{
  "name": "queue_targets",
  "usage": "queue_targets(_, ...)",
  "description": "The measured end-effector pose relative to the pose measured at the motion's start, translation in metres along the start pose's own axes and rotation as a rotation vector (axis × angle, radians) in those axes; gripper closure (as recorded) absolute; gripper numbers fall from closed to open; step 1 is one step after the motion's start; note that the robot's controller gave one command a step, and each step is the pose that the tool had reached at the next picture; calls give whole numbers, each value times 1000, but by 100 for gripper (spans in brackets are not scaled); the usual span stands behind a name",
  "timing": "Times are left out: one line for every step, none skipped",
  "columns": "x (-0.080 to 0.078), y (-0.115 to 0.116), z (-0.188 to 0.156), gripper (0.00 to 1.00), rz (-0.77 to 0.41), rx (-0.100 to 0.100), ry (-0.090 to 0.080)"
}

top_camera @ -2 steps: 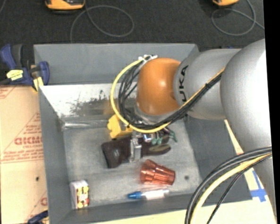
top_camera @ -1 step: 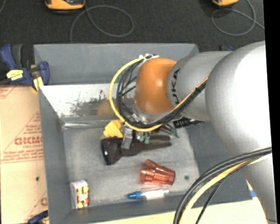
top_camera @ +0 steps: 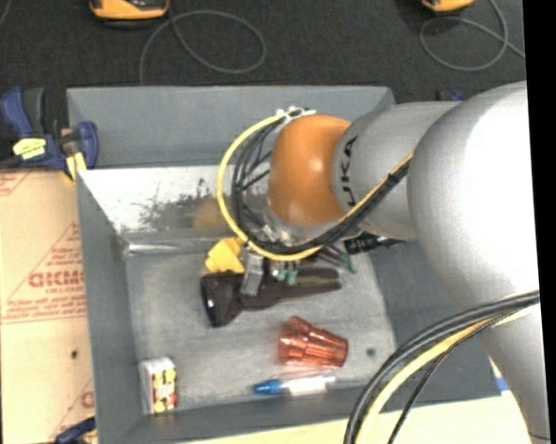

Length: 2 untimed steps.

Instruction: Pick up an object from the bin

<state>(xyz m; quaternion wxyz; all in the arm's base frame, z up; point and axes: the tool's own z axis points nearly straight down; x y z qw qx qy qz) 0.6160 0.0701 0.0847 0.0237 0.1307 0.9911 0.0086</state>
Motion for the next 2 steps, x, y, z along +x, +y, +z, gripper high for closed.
queue_targets(1, 0, -3, 100, -1, 1, 1)
queue_targets(2, -2, -16, 100, -1, 5, 7)
